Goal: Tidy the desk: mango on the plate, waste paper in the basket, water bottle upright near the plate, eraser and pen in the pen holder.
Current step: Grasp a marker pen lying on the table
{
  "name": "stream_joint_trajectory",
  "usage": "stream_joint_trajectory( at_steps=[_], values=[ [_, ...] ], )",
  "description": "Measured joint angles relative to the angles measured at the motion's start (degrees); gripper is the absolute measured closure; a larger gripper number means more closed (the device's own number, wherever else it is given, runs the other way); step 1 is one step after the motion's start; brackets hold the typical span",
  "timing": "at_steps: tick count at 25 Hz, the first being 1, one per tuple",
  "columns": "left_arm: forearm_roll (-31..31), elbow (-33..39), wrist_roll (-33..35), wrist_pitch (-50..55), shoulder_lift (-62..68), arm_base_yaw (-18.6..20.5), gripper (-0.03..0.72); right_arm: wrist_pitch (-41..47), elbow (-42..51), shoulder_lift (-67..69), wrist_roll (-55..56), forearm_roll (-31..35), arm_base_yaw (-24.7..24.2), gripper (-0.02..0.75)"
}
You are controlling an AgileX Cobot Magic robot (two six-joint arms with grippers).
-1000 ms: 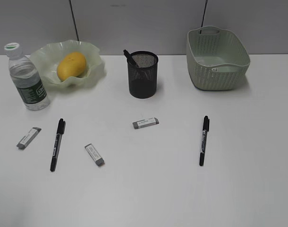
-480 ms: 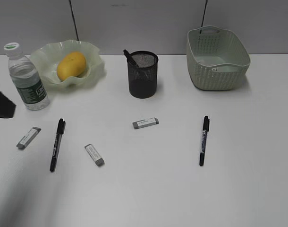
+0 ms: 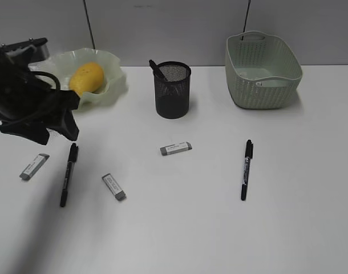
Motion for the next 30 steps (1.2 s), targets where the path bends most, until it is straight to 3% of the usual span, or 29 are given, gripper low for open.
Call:
stream_joint_trajectory(
  at_steps=[5, 14, 30],
  values=[
    [4.7, -6.0, -4.7, 1.7, 8.1, 0.0, 0.235, 0.0, 0.0, 0.0, 0.0, 0.0, 0.0, 0.239],
    [10.1, -9.8, -8.9, 1.1, 17.2, 0.0, 0.236, 0.0, 0.0, 0.0, 0.0, 0.0, 0.0, 0.239],
    [12.6, -15.0, -10.9, 0.3, 25.2, 0.0, 0.325, 0.0, 0.0, 0.0, 0.0, 0.0, 0.0, 0.24]
  ],
)
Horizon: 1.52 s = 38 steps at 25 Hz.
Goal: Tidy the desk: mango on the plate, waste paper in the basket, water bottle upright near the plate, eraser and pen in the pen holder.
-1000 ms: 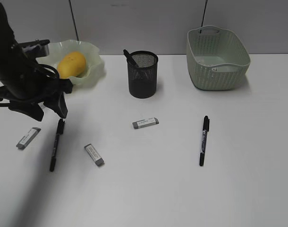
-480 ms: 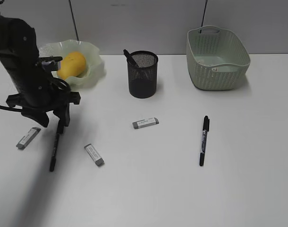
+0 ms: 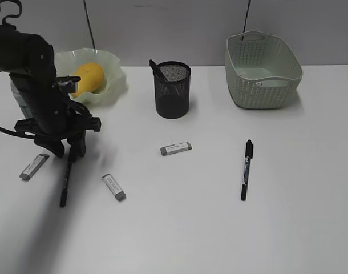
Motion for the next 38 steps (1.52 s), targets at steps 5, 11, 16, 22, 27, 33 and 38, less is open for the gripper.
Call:
stream_joint_trajectory(
  at_steps=[5, 11, 16, 22, 27, 33, 38],
  values=[
    [0.6, -0.1, -0.5, -0.3, 0.4, 0.0, 0.344, 0.0, 0.0, 0.0, 0.0, 0.0, 0.0, 0.24],
    [1.5, -0.1, -0.7, -0.4, 1.2, 0.0, 0.363, 0.0, 0.0, 0.0, 0.0, -0.1, 0.0, 0.24],
    [2.0, -0.2, -0.7, -0.1, 1.3, 0.0, 0.442, 0.0, 0.0, 0.0, 0.0, -0.1, 0.0, 0.24],
    [2.8, -0.2, -0.7, 0.4, 1.4, 0.1, 0.55, 0.0, 0.0, 0.0, 0.0, -0.1, 0.0, 0.239],
    [2.6, -1.4, -0.7, 1.1, 1.7, -0.2, 0.555, 0.0, 0.0, 0.0, 0.0, -0.1, 0.0, 0.24],
    [1.1, -9.9, -0.7, 4.7, 2.3, -2.8, 0.556, 0.0, 0.0, 0.0, 0.0, -0.1, 0.0, 0.24],
    [1.1, -21.7, -0.7, 7.7, 2.3, -4.8, 0.556, 0.0, 0.0, 0.0, 0.0, -0.1, 0.0, 0.24]
  ],
)
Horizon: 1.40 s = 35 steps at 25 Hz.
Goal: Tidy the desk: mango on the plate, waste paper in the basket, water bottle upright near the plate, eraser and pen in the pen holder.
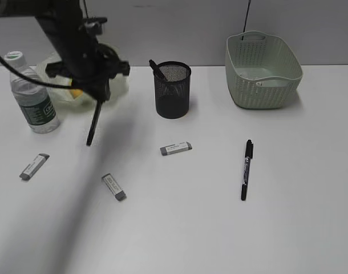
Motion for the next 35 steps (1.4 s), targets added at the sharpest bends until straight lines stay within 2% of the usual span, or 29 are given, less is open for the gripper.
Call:
stream_joint_trajectory(
  at_steps=[4, 8, 19, 27, 31, 35],
  values=[
    [0.0, -10.5, -0.2, -1.2, 0.0, -1.9, 0.557, 0.0, 0.0, 0.0, 0.0, 0.0, 0.0, 0.24],
    [0.0, -16.2, -0.2, -10.1, 0.0, -4.0, 0.558, 0.0, 0.0, 0.0, 0.0, 0.0, 0.0, 0.24],
    [2.4, -16.6, -0.2, -34.6, 5.2, -8.1, 0.558, 0.0, 0.0, 0.0, 0.0, 0.0, 0.0, 0.24],
    [2.6, -16.6, -0.2, -38.7, 11.2, -8.5, 0.552, 0.0, 0.0, 0.0, 0.0, 0.0, 0.0, 0.24],
    [2.6, -16.6, -0.2, -38.5, 12.8, -8.5, 0.505, 0.0, 0.0, 0.0, 0.0, 0.0, 0.0, 0.24],
    [2.6, -16.6, -0.2, -38.4, 12.8, -8.5, 0.363, 0.1, 0.0, 0.0, 0.0, 0.0, 0.0, 0.24]
  ],
)
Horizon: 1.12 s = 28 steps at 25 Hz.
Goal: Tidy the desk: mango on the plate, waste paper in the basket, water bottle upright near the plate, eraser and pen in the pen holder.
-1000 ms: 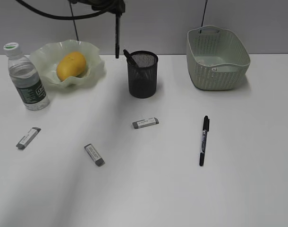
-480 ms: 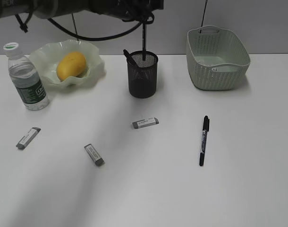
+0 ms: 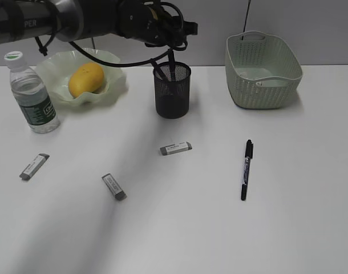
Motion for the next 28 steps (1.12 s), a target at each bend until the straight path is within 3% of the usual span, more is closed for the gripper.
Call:
stream_joint_trajectory(
  at_steps=[3, 12, 23, 28],
  values=[
    [0.0, 0.0, 0.0, 0.7, 0.0, 0.0, 0.301, 0.0, 0.0, 0.0, 0.0, 0.0, 0.0, 0.24],
    [0.6, 0.0, 0.5, 18.0, -6.3, 0.0, 0.277, 0.0, 0.0, 0.0, 0.0, 0.0, 0.0, 0.24],
    [0.1, -0.1, 12.0, 50.6, -13.6, 0.9, 0.276, 0.0, 0.0, 0.0, 0.0, 0.0, 0.0, 0.24],
    [-1.7, 0.6, 14.0, 54.2, -14.1, 4.2, 0.276, 0.0, 0.0, 0.0, 0.0, -0.1, 0.0, 0.24]
  ],
)
